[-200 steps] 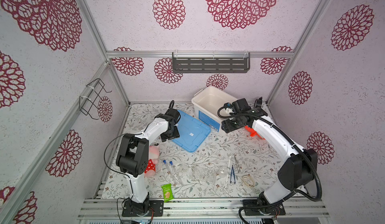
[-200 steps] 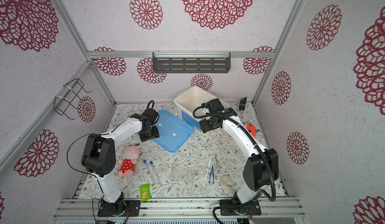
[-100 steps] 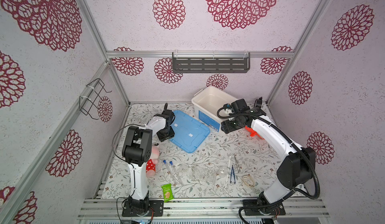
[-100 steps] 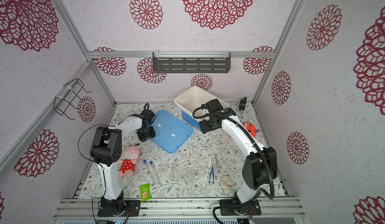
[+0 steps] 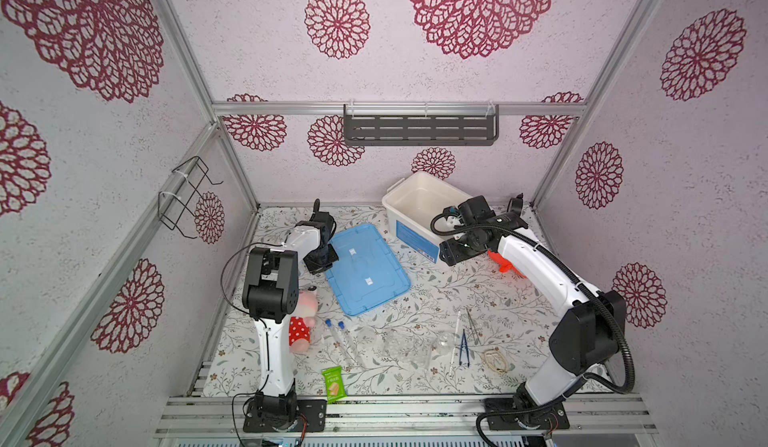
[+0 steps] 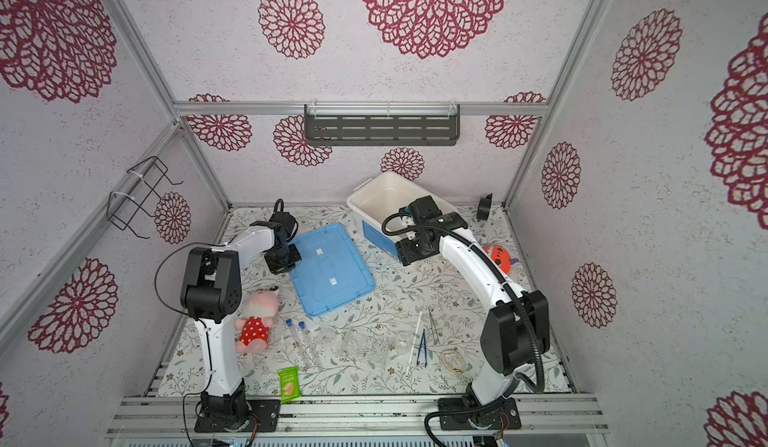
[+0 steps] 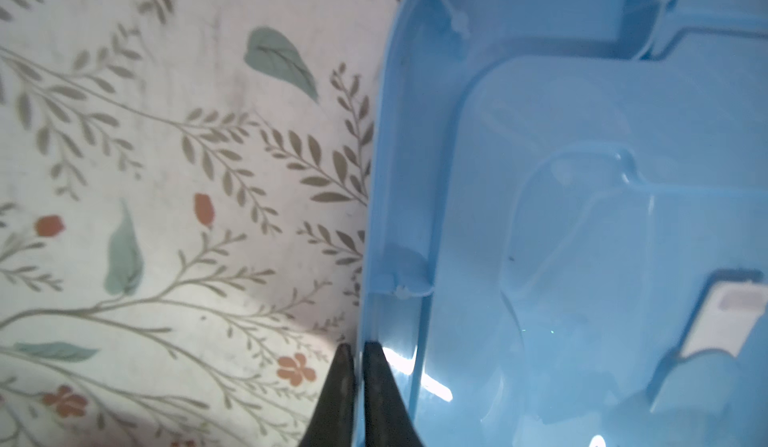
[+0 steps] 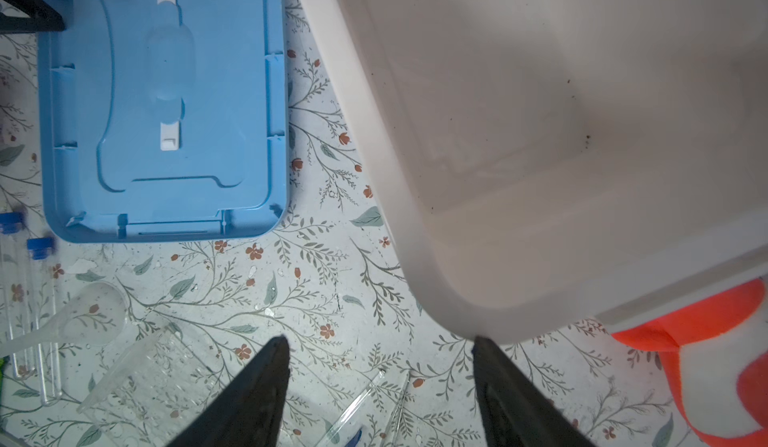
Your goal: Organize the chemistry lab equipment
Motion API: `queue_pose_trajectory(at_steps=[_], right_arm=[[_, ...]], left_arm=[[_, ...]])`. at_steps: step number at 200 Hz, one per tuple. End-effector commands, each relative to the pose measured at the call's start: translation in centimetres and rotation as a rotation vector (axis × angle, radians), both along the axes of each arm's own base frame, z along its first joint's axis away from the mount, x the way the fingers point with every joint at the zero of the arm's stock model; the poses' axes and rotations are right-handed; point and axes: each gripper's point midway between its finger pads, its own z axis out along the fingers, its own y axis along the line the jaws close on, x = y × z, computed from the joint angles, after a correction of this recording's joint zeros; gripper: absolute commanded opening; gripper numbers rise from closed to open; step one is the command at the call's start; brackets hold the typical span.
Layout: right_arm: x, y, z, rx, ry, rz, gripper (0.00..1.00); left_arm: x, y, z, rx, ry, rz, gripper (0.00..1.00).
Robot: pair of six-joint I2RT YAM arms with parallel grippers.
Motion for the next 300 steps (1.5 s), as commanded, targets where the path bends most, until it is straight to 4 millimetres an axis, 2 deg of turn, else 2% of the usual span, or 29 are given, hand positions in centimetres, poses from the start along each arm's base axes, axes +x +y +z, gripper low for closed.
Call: queue_pose_trajectory(at_steps=[1, 54, 96, 116, 130, 143, 158, 193, 220, 230, 236, 239, 247, 267, 300], right_arm=[[0.0, 1.7, 0.7, 0.035, 0.01, 0.024, 0.73], [0.9, 3.6, -0.4, 0.034, 0.058, 0.033, 0.69], [1.3, 5.0, -0.8, 0.05, 0.087, 0.035, 0.68], [1.3, 5.6, -0.1, 0.072, 0.078, 0.042, 0.68], [1.4, 5.7, 0.5, 0.078, 0.065, 0.045, 0.7], [1.9, 5.2, 1.2, 0.057, 0.033, 0.031, 0.71], [2.4, 4.5, 2.0, 0.029, -0.009, 0.014, 0.73], [3.7, 3.5, 3.3, -0.017, -0.084, -0.038, 0.75], [4.2, 2.7, 4.0, -0.037, -0.119, -0.072, 0.77], [4.4, 2.3, 3.6, -0.055, -0.117, -0.087, 0.78], [4.4, 2.1, 3.3, -0.067, -0.109, -0.088, 0.78], [4.4, 2.1, 3.1, -0.07, -0.107, -0.089, 0.78], [4.4, 1.9, 2.6, -0.08, -0.093, -0.089, 0.78], [3.8, 2.4, 1.4, -0.07, -0.031, -0.077, 0.76], [2.5, 3.5, -0.1, -0.021, 0.059, -0.054, 0.75]], left_arm=[[0.1, 1.6, 0.0, 0.082, 0.023, -0.02, 0.11], [2.4, 2.1, -0.2, 0.03, -0.011, 0.024, 0.11], [4.7, 3.2, 0.8, 0.055, -0.049, 0.032, 0.13], [5.3, 3.9, 1.6, 0.072, -0.064, 0.046, 0.18], [5.6, 4.4, 2.4, 0.083, -0.084, 0.056, 0.21], [5.8, 4.4, 3.2, 0.076, -0.1, 0.054, 0.27], [5.9, 4.2, 4.4, 0.064, -0.121, 0.051, 0.28], [5.8, 3.2, 8.9, 0.015, -0.21, 0.035, 0.33], [4.9, 1.9, 12.7, -0.033, -0.264, -0.015, 0.39], [4.3, 1.5, 14.0, -0.043, -0.284, -0.042, 0.41], [3.9, 1.1, 14.1, -0.051, -0.281, -0.059, 0.43], [3.6, 0.8, 15.6, -0.06, -0.314, -0.069, 0.43], [2.9, 0.2, 16.5, -0.082, -0.327, -0.094, 0.44], [1.0, -1.1, 17.2, -0.14, -0.337, -0.137, 0.45], [-2.0, -2.1, 17.0, -0.189, -0.334, -0.156, 0.48]])
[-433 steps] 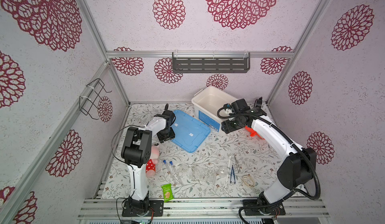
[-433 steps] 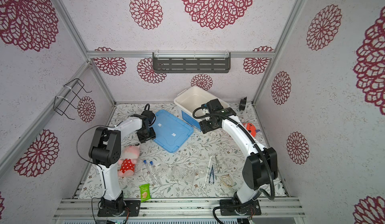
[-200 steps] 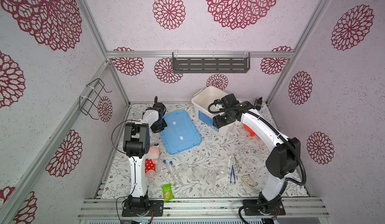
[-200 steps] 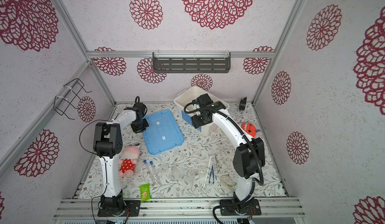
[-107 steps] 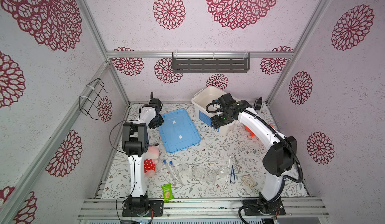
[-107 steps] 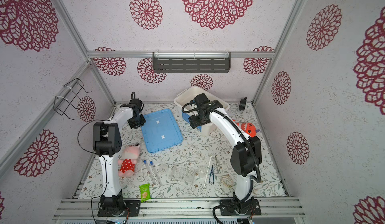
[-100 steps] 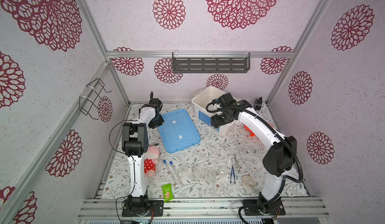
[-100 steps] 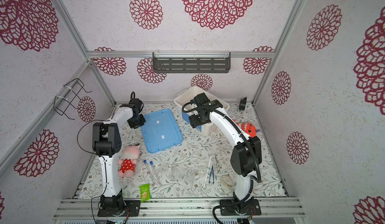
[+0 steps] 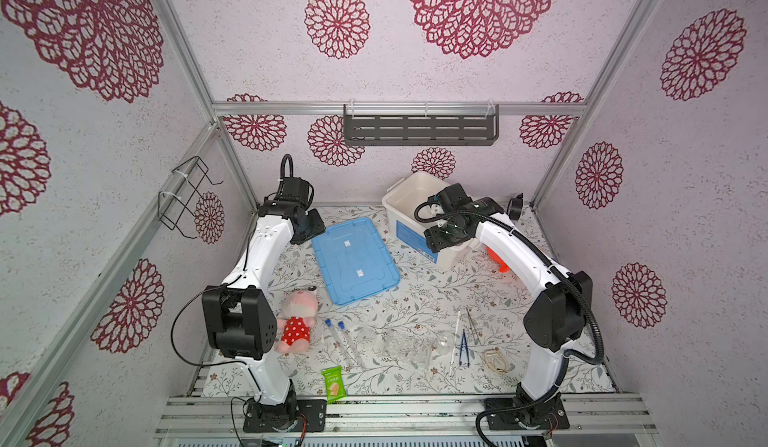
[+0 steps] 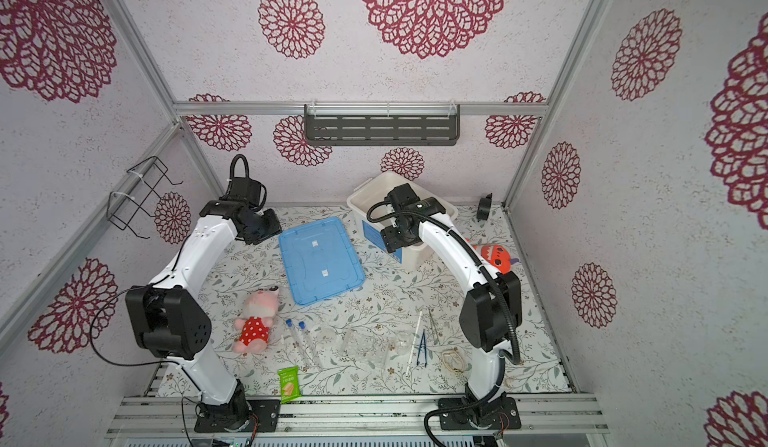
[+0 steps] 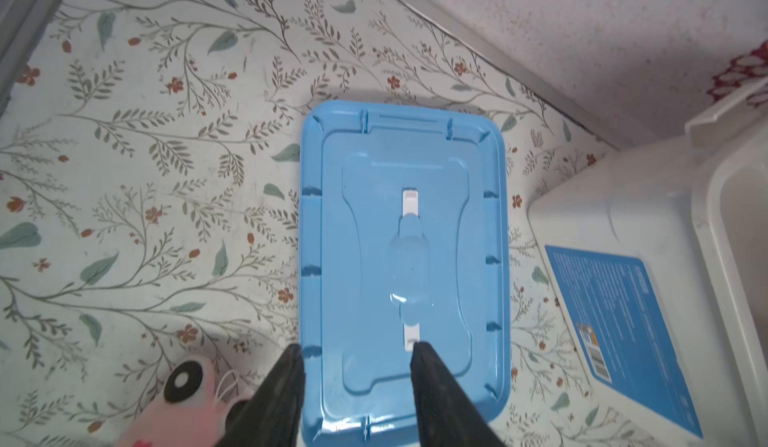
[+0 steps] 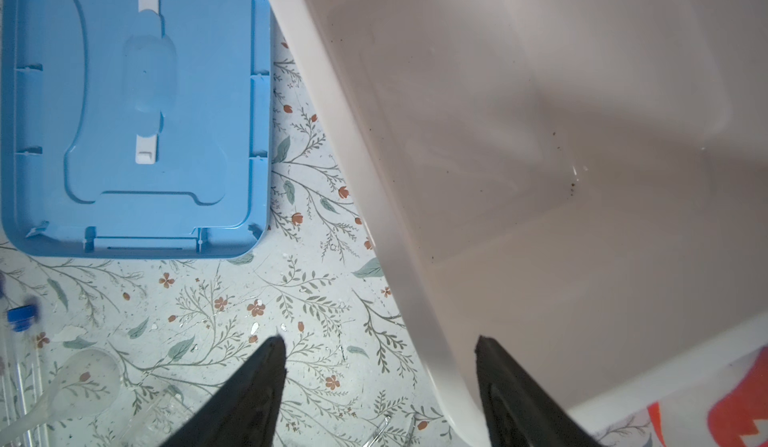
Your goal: Organize the chemistry lab equipment
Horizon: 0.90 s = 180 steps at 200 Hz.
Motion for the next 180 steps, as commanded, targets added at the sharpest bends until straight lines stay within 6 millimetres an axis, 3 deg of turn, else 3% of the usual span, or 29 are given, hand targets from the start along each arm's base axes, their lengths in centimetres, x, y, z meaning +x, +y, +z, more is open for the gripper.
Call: queue_pose_trajectory(at_steps=[1, 29, 70, 149, 180], right_arm=[[-1.0, 0.5, -0.5, 0.038, 0.069, -0.008, 0.75], [-1.4, 0.9, -1.7, 0.041, 0.107, 0.007, 0.75], [-2.1, 2.9, -1.2, 0.142, 0.141, 0.039, 0.75], [-5.3, 10.5, 0.2, 0.389, 0.225, 0.135, 0.74], [-6.3, 11.6, 1.6, 0.413, 0.2, 0.148, 0.74]], left_arm=[[-1.9, -1.2, -1.2, -0.044, 0.036, -0.049, 0.48], [-4.1, -2.0, -1.0, -0.083, 0.018, -0.07, 0.56], [-6.8, -2.9, -0.6, -0.146, -0.01, -0.09, 0.65], [-10.6, -3.8, -0.5, -0.192, -0.009, -0.141, 0.69], [-11.8, -4.0, -0.1, -0.198, -0.017, -0.162, 0.7]])
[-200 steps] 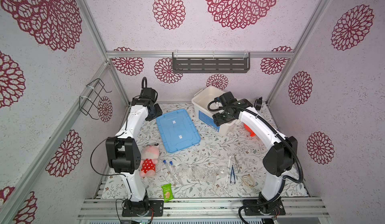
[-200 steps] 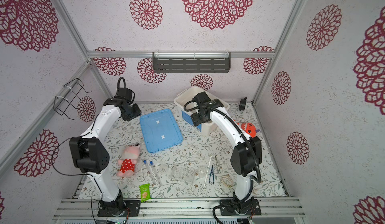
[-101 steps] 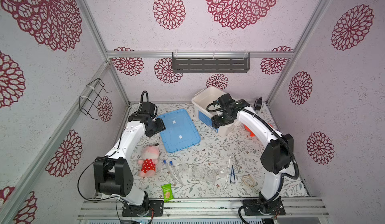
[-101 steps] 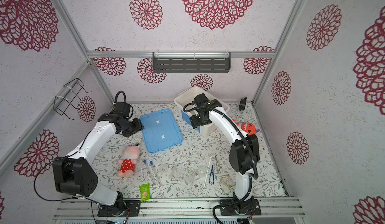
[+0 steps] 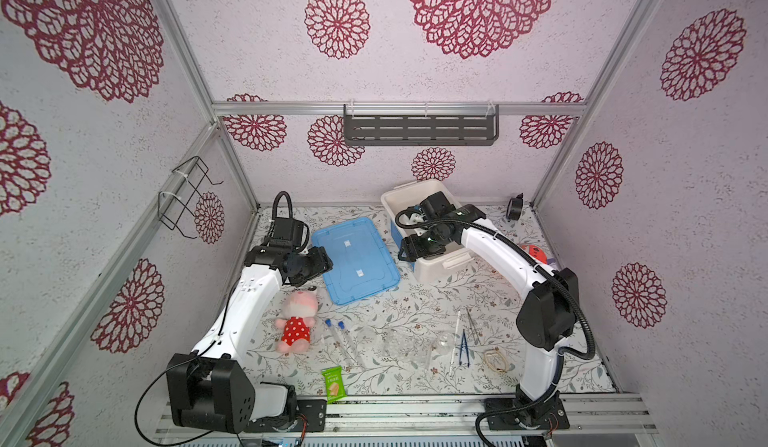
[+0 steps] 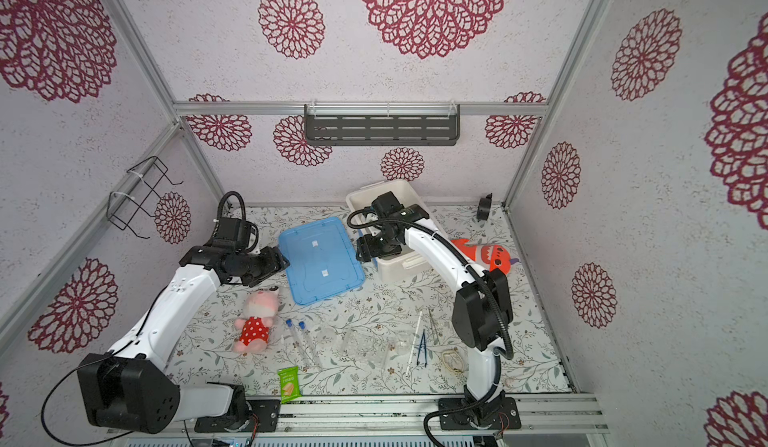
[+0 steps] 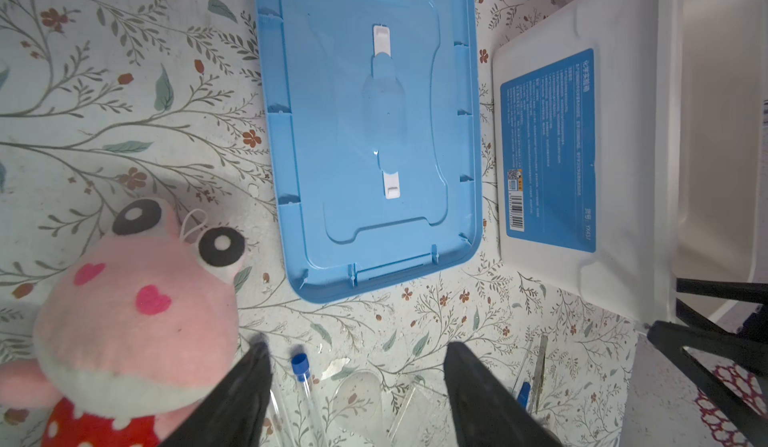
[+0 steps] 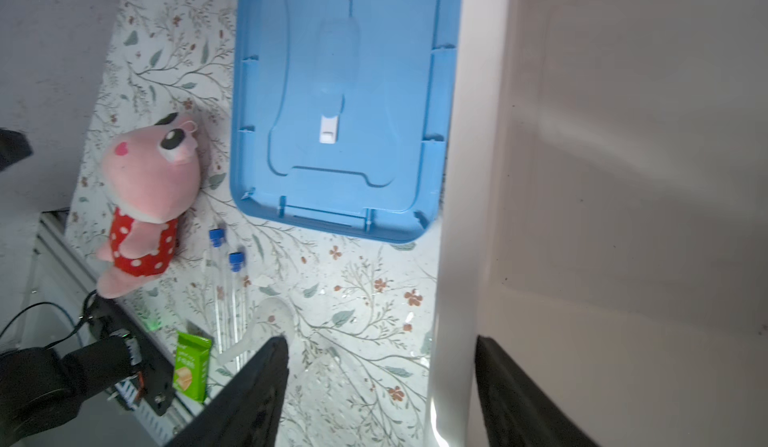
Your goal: Organize the chemistry lab equipment
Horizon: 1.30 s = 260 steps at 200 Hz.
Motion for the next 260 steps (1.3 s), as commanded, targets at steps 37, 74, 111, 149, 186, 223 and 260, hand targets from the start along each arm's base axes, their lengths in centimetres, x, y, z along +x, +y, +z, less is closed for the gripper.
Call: queue_pose_trajectory(at_steps=[37, 74, 111, 149, 186, 223, 260], right_arm=[[-2.6, 0.9, 3.3, 0.068, -0.041, -0.001, 0.73], [-3.6, -0.6, 6.1, 0.011, -0.155, -0.021, 0.72], [-5.8, -0.4, 7.9, -0.023, -0.239, -0.007, 0.69], [-9.2, 1.4, 7.2, -0.062, -0.282, 0.056, 0.67], [-12.9, 1.0, 3.7, -0.094, -0.248, 0.098, 0.65], [-15.4, 0.0, 1.1, -0.075, -0.207, 0.128, 0.64], [-16.9, 2.8, -0.1, -0.042, -0.202, 0.205, 0.64]], left_arm=[[-1.8, -0.3, 2.1, -0.014, -0.068, -0.029, 0.72], [-2.7, 0.6, 3.1, 0.019, -0.097, -0.001, 0.72], [-3.4, 2.5, 4.7, 0.113, -0.135, 0.041, 0.74], [-4.1, 4.4, 5.2, 0.189, -0.129, 0.083, 0.76], [-4.3, 4.7, 5.0, 0.194, -0.127, 0.084, 0.77], [-4.1, 4.2, 4.4, 0.162, -0.132, 0.079, 0.77], [-4.6, 4.8, 3.1, 0.171, -0.087, 0.126, 0.76]])
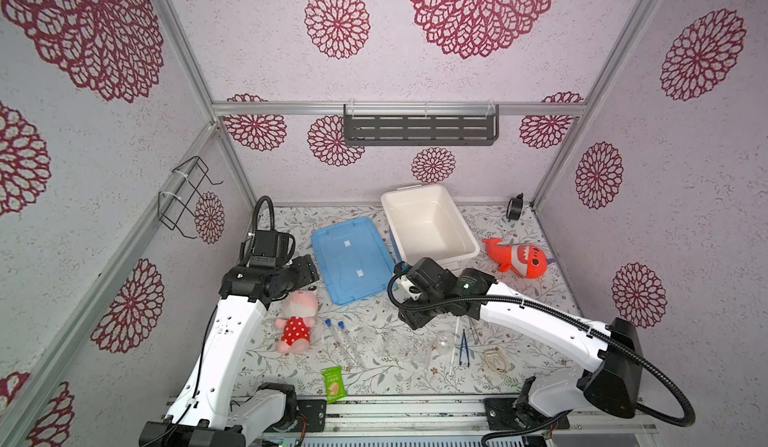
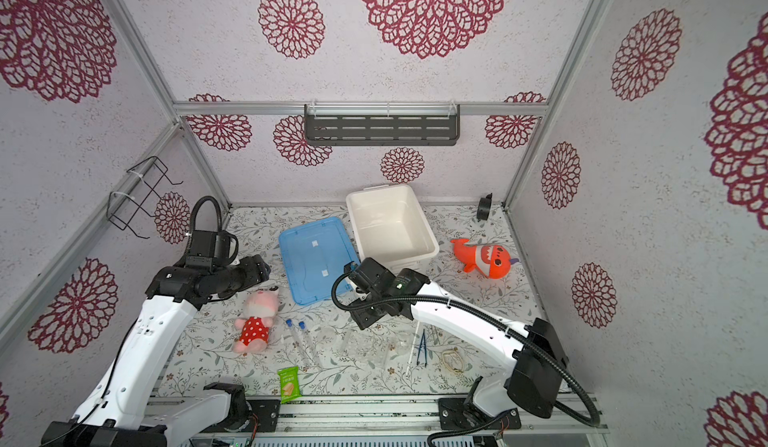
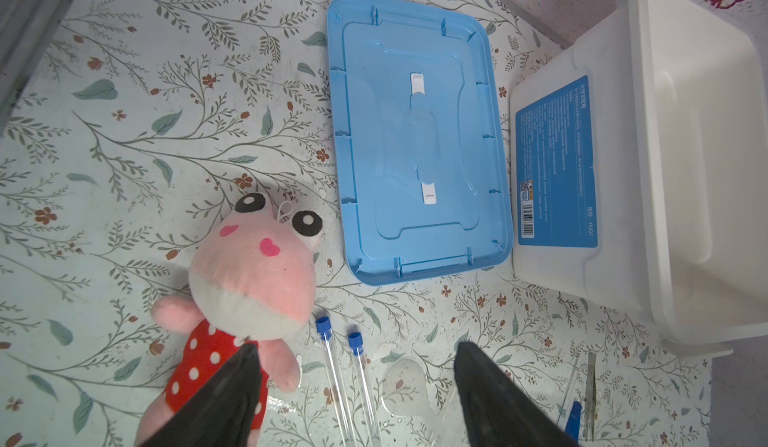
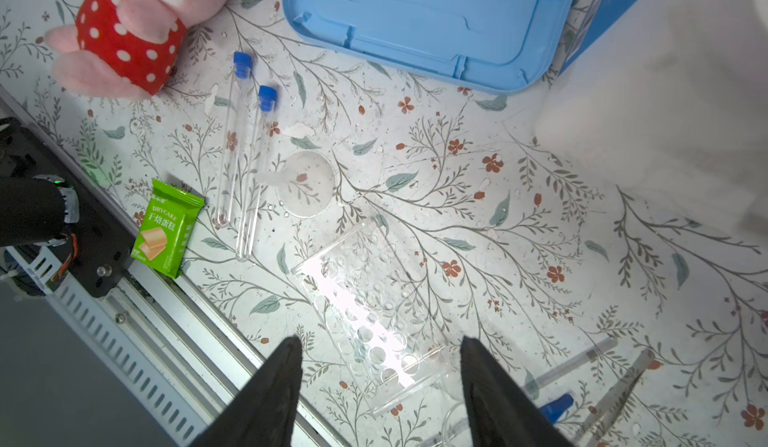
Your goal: Organize the chemistry lab equipment
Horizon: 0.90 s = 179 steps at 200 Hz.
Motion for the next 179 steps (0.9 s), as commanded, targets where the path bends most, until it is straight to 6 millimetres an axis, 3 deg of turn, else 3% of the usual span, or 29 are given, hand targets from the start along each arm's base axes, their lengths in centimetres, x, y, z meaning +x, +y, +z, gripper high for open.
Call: queue_pose_trajectory(at_steps=[1, 20, 46, 112, 147, 179], right_arm=[[-0.4, 3.2, 1.5, 0.098, -0.025, 0.032, 0.64], [0.1, 4.4, 0.9, 0.073, -0.026, 0.031, 0.63], [0.4, 3.9, 0.0, 0.012, -0.027, 0.034, 0.63], [-1.7, 5.4, -1.4, 0.027, 0.066, 0.115, 0.61], [-2.3, 9.0, -1.1, 0.024, 0.04, 0.187, 0.6], [-0.8, 12.7, -1.5, 0.034, 0.047, 0.149, 0.57]], left_arm=[[-0.3, 0.7, -0.4, 0.007, 0.009, 0.045, 0.76], [-0.7, 1.4, -0.5, 0.031, 0.03, 0.072, 0.75], [-1.0, 1.4, -0.7, 0.036, 0.039, 0.059, 0.75], [-1.4, 2.8, -1.8, 0.067, 0.06, 0.132, 0.74], [-1.9, 4.4, -1.9, 0.089, 0.064, 0.21, 0.72], [-2.5, 5.6, -1.6, 0.059, 0.052, 0.264, 0.71]])
